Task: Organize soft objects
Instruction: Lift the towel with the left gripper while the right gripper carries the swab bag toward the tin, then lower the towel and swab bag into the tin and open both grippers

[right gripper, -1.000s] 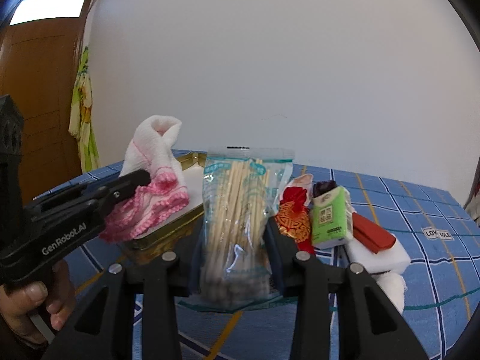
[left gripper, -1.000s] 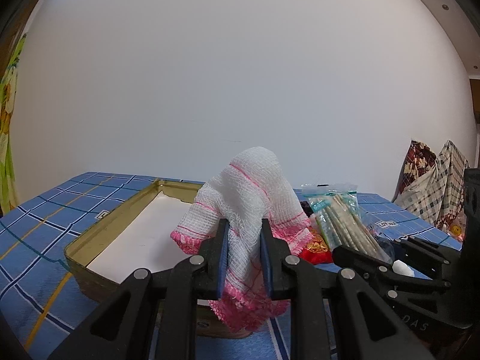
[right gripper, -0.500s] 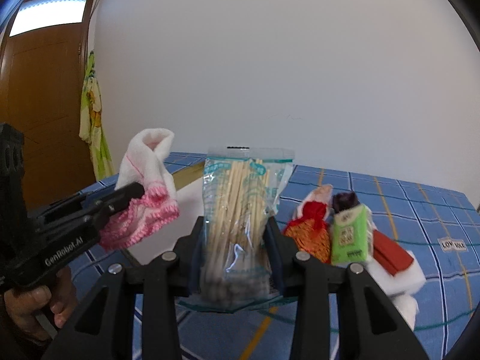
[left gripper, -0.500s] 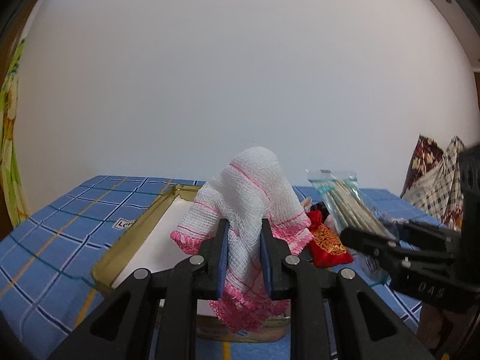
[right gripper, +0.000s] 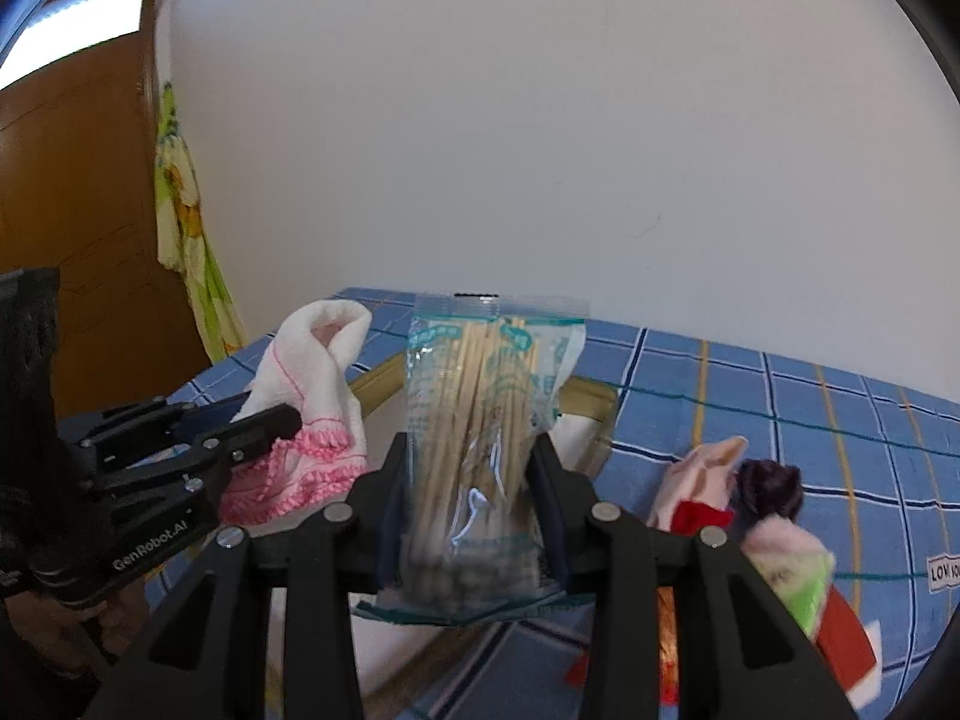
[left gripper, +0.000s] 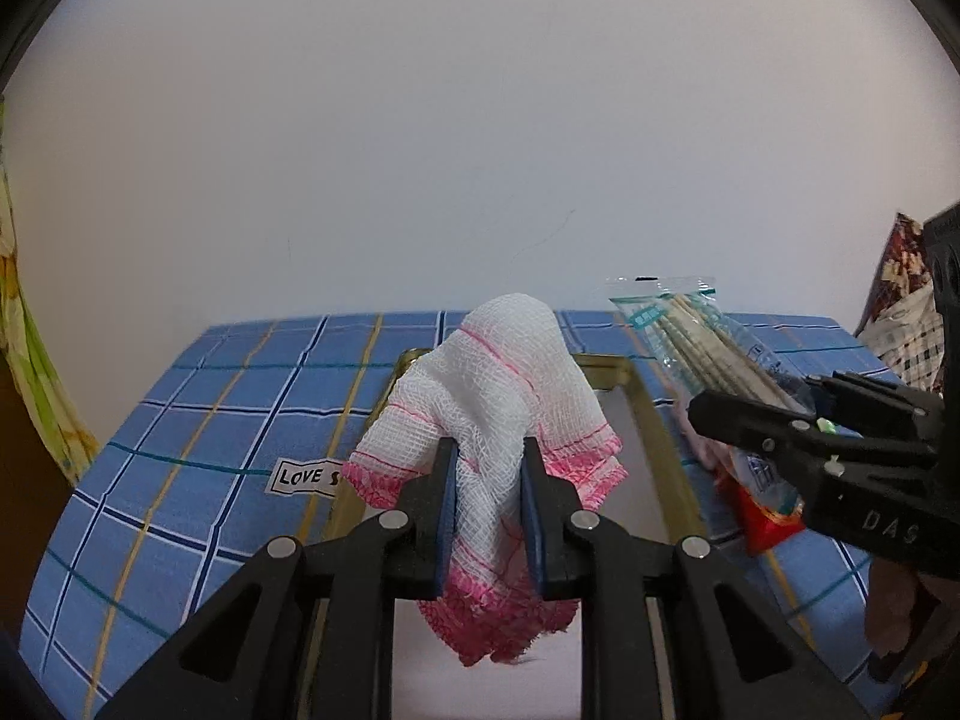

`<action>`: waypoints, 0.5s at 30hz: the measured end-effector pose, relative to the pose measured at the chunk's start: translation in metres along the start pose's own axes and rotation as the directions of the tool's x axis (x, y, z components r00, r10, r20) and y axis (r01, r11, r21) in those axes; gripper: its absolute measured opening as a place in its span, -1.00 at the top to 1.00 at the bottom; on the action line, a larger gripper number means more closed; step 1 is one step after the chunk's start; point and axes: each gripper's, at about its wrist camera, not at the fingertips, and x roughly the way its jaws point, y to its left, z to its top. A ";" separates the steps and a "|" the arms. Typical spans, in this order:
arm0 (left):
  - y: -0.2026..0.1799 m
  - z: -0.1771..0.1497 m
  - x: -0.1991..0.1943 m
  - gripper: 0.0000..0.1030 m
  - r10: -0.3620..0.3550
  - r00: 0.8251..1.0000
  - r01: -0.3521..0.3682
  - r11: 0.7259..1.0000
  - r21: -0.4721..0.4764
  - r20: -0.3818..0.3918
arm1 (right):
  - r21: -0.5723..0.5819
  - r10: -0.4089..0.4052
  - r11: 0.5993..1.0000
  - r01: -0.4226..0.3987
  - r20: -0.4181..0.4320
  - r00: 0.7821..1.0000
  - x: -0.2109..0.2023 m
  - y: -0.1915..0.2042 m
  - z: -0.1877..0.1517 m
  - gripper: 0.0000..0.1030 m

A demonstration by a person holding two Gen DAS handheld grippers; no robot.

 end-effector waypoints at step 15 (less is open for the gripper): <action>-0.030 0.027 0.070 0.55 0.084 0.982 -0.071 0.994 0.080 -0.167 | -0.022 -0.045 0.999 0.042 -0.129 0.991 0.056 0.008 0.009 0.25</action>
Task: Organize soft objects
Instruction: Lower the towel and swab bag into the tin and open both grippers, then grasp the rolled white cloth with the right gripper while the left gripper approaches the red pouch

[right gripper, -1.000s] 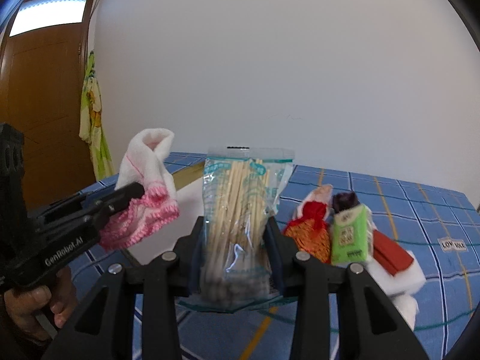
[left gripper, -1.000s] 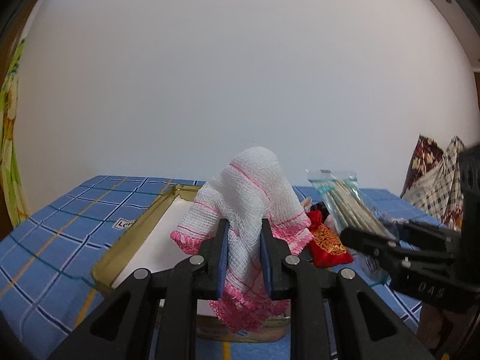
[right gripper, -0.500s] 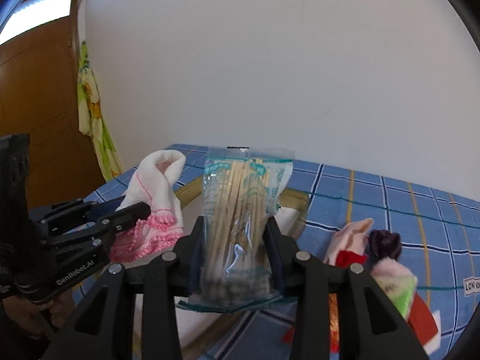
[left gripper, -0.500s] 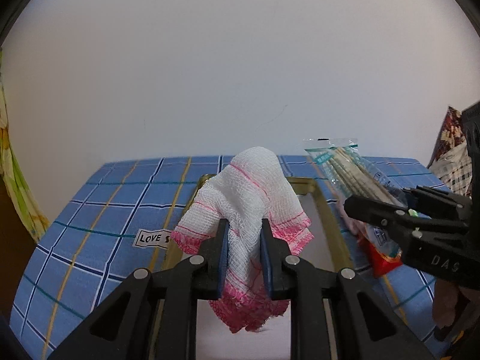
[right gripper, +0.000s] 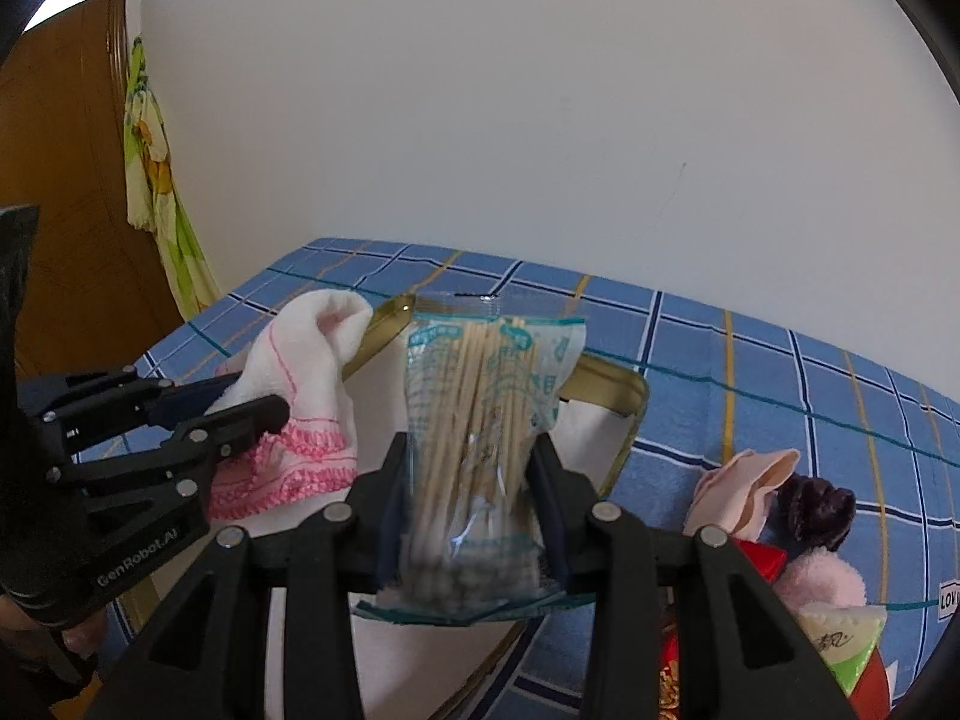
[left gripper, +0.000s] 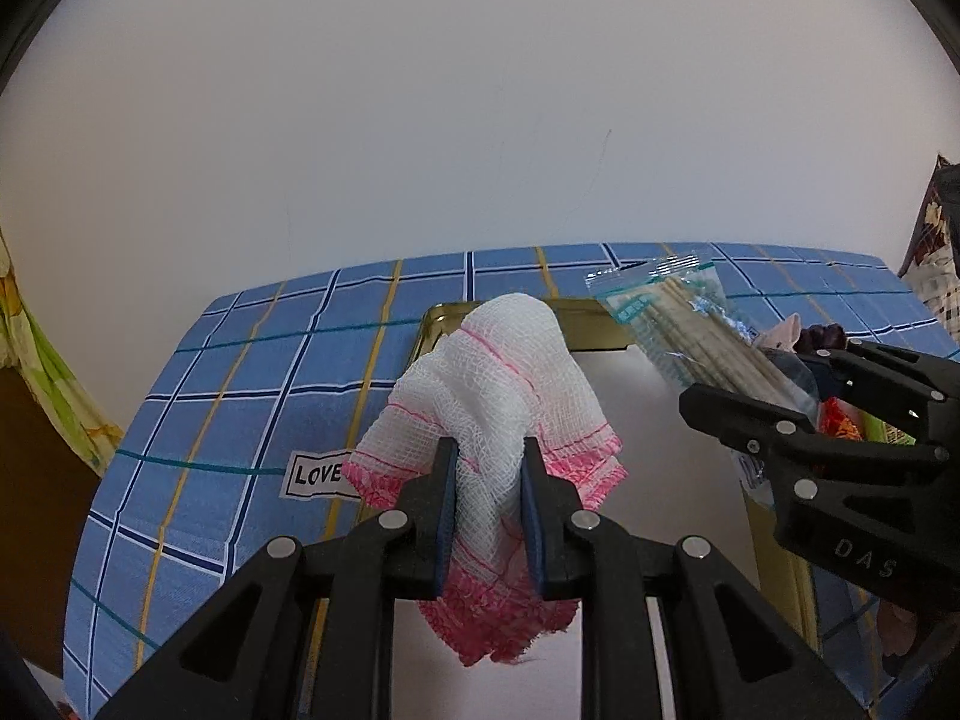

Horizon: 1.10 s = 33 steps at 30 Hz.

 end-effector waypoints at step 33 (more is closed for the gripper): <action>-0.079 -0.090 -0.097 -0.49 -0.059 0.960 0.076 0.996 -0.050 0.273 | 0.245 -0.301 0.926 0.288 0.017 0.954 -0.167 -0.081 -0.161 -0.61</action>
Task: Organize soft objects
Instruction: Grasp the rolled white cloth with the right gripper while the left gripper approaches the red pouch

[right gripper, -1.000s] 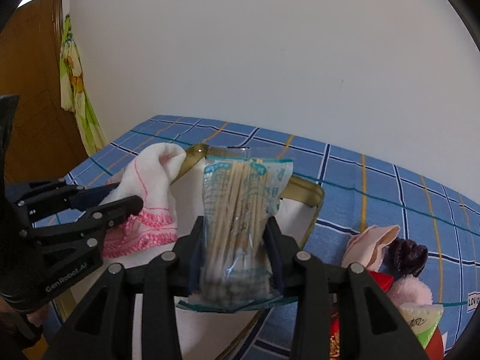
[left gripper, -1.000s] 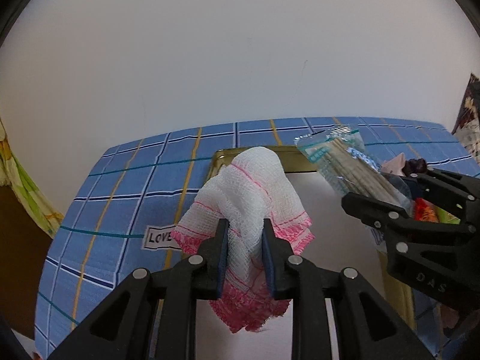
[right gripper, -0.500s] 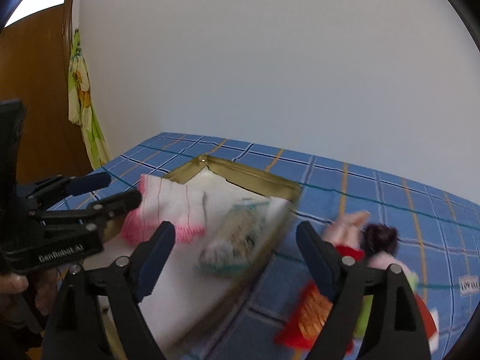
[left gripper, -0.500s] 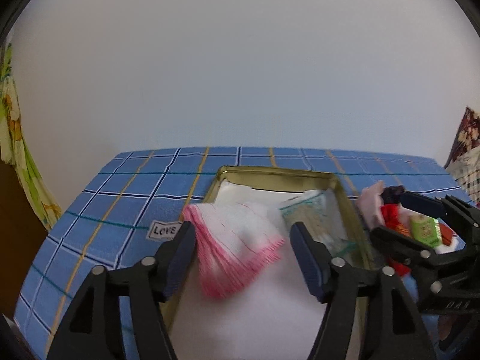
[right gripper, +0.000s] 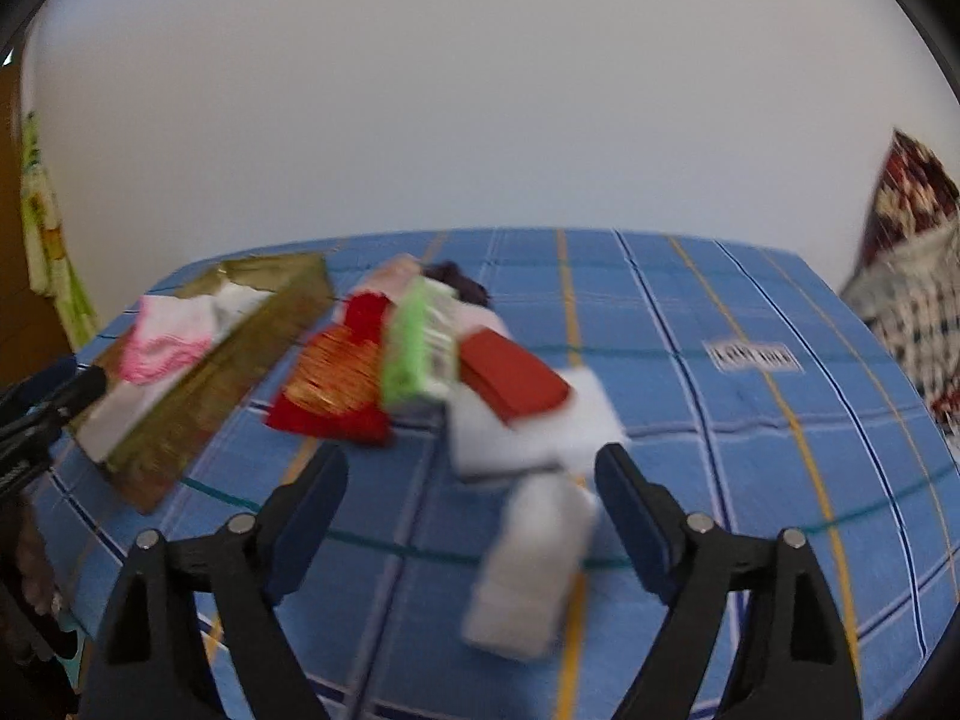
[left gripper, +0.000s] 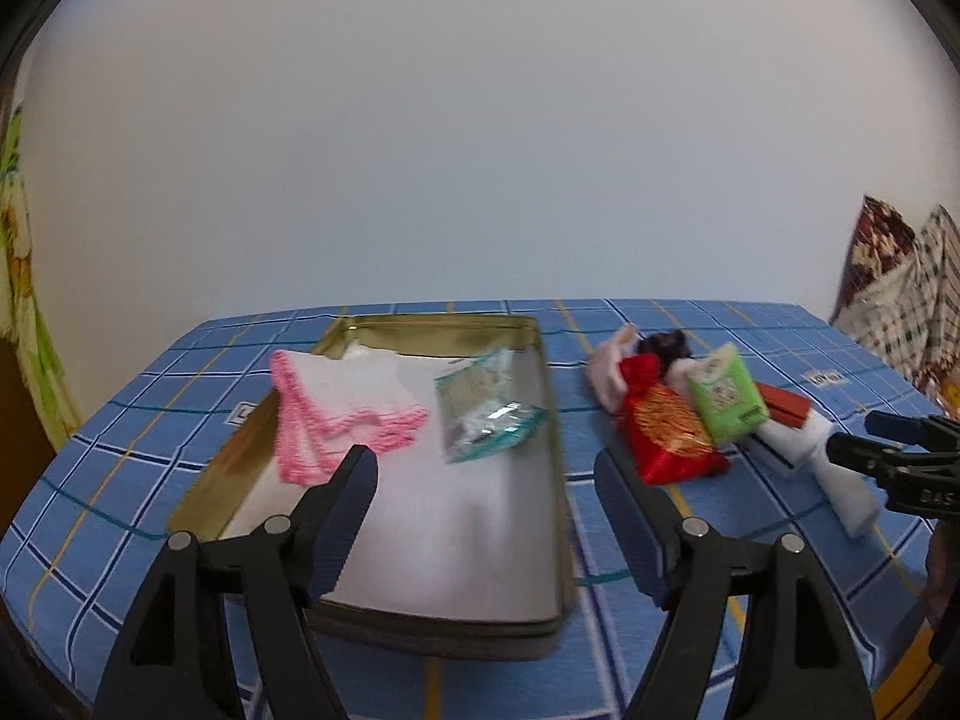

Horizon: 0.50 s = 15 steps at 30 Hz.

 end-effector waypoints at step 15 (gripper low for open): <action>-0.049 0.005 0.013 -0.49 -0.081 0.996 0.082 0.996 0.047 -0.036 | -0.009 -0.051 0.999 0.050 -0.150 0.987 0.026 -0.011 -0.020 -0.10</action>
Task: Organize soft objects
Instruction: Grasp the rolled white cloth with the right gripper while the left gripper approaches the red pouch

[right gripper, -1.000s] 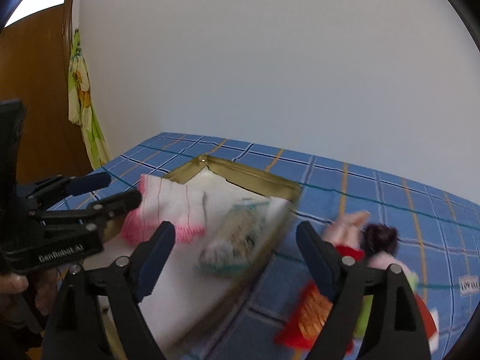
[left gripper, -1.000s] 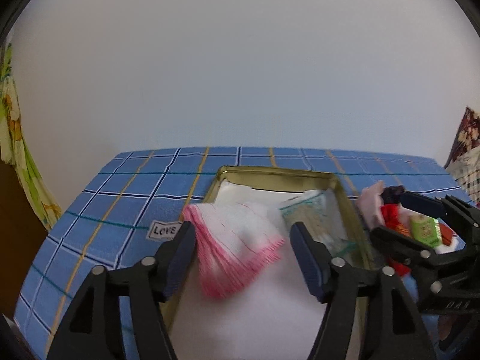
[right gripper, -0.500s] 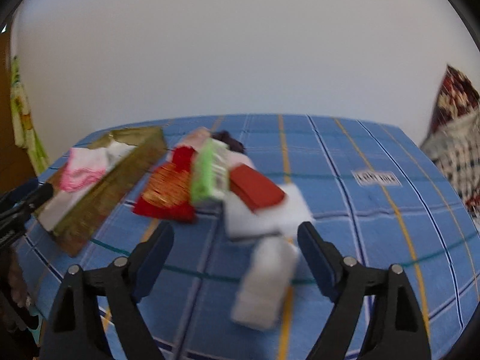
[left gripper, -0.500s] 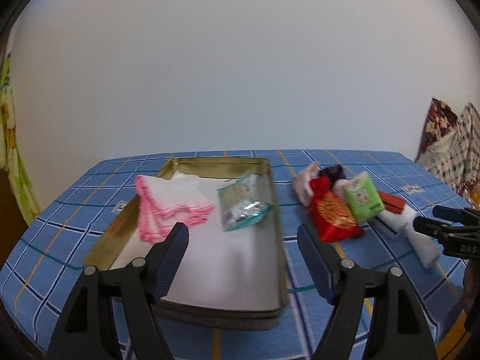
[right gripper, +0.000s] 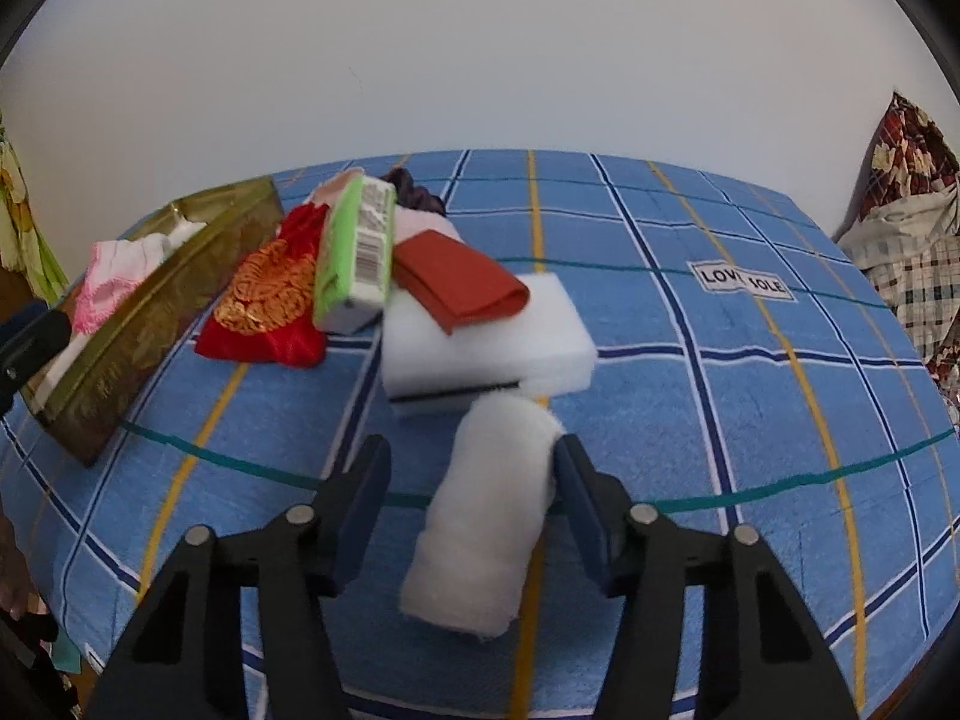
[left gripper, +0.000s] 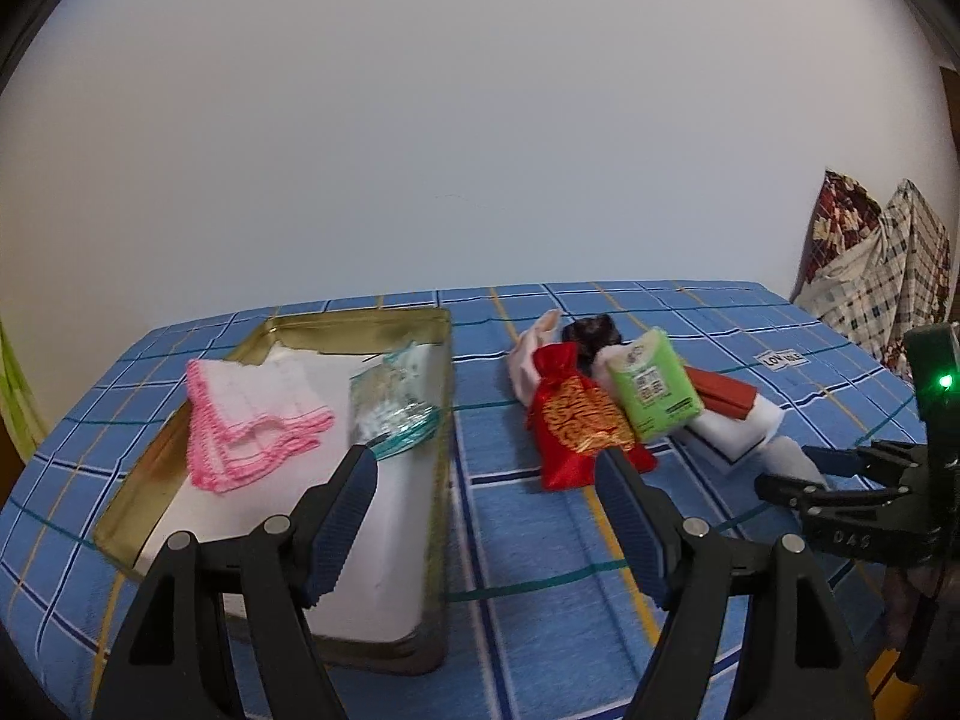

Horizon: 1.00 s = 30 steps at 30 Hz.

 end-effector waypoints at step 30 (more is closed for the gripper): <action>-0.052 0.024 0.082 -0.49 -0.122 0.976 0.127 0.992 0.015 -0.181 | -0.009 0.009 1.000 -0.007 0.263 0.965 -0.033 0.006 0.054 0.43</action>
